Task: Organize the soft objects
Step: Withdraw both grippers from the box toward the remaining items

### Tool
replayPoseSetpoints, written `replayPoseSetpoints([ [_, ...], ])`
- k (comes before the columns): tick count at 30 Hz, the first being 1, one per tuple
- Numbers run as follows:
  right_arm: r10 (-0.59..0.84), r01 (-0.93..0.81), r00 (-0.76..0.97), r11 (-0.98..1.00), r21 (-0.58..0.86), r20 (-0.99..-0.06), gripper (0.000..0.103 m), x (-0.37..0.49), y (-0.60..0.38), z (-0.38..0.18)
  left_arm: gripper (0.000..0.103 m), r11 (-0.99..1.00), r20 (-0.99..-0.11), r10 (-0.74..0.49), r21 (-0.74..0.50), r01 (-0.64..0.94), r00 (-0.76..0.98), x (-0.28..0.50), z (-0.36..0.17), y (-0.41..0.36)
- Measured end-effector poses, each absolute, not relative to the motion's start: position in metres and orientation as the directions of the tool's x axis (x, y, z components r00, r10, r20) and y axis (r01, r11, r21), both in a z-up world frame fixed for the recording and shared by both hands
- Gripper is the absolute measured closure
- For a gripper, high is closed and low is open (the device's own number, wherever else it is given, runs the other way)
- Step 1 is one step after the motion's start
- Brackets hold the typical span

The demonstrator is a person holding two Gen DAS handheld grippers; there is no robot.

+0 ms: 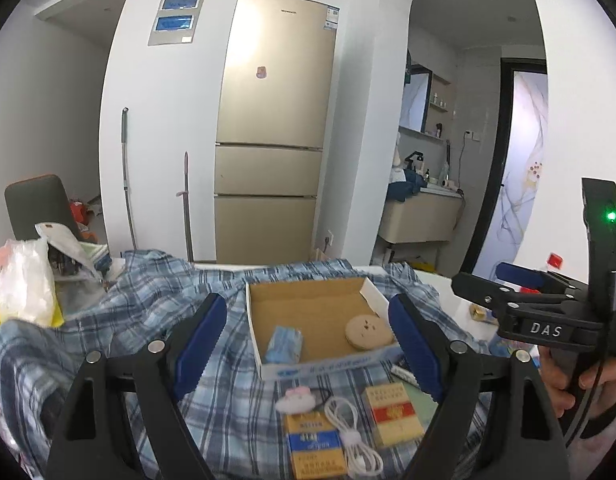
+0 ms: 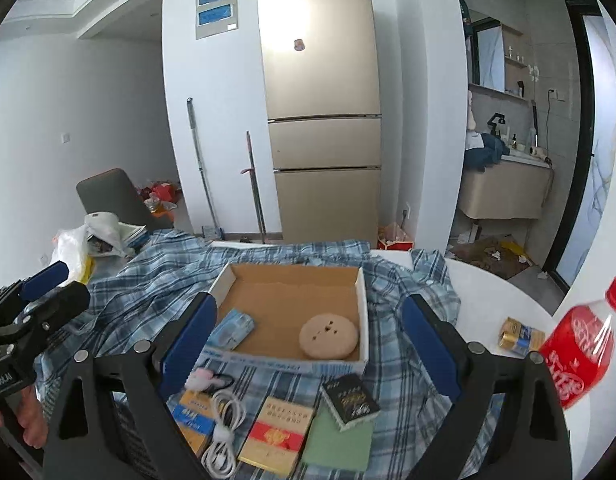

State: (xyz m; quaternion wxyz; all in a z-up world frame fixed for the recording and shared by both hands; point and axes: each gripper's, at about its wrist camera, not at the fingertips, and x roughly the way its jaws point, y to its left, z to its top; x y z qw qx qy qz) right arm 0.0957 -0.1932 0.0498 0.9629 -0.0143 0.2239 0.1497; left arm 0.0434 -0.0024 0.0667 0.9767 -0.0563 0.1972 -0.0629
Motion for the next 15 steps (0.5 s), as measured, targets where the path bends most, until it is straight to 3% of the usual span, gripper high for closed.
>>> replayPoseSetpoints([
  [4, 0.282, -0.296, 0.842, 0.954, 0.042, -0.460, 0.010, 0.083, -0.190, 0.036, 0.018, 0.976, -0.406, -0.177, -0.189, 0.107, 0.897, 0.035, 0.051, 0.004],
  [15, 0.236, -0.236, 0.786, 0.969, 0.076, -0.572, 0.010, 0.074, -0.188, -0.012, 0.018, 0.975, -0.484, -0.198, -0.189, 0.119, 0.852, 0.037, -0.005, 0.004],
])
